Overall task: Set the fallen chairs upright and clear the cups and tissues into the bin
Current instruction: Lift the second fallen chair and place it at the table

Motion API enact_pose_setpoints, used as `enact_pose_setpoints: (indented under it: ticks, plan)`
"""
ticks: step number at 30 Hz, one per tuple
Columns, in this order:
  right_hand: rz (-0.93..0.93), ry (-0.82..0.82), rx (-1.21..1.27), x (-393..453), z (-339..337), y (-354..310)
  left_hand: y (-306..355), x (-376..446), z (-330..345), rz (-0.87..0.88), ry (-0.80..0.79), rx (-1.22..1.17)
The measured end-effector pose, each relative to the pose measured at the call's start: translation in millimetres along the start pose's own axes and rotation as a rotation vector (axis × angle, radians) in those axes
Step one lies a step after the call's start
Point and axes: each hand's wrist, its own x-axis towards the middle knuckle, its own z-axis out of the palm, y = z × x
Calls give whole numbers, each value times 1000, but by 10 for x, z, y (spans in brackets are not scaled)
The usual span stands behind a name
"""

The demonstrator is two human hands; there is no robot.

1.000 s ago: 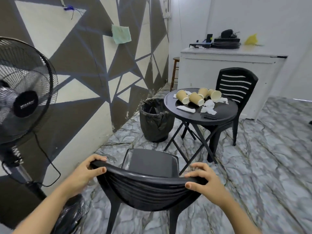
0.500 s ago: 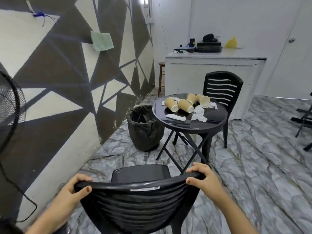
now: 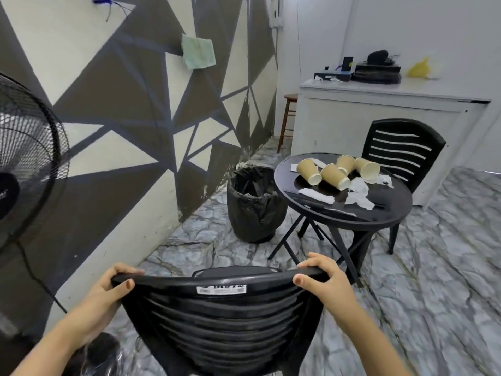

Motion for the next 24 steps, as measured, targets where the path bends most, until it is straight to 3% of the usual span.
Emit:
enact_pose_setpoints:
  ticks: [11,19,24]
  plan:
    - [25,-35,109,958,6,-423,307,906,214,96,99,-81]
    - [35,62,141,1342,52,-469,457,1310,337,179,83,-59]
    - [63,192,183,1411,106,-431,456,1560,253,206,37,77]
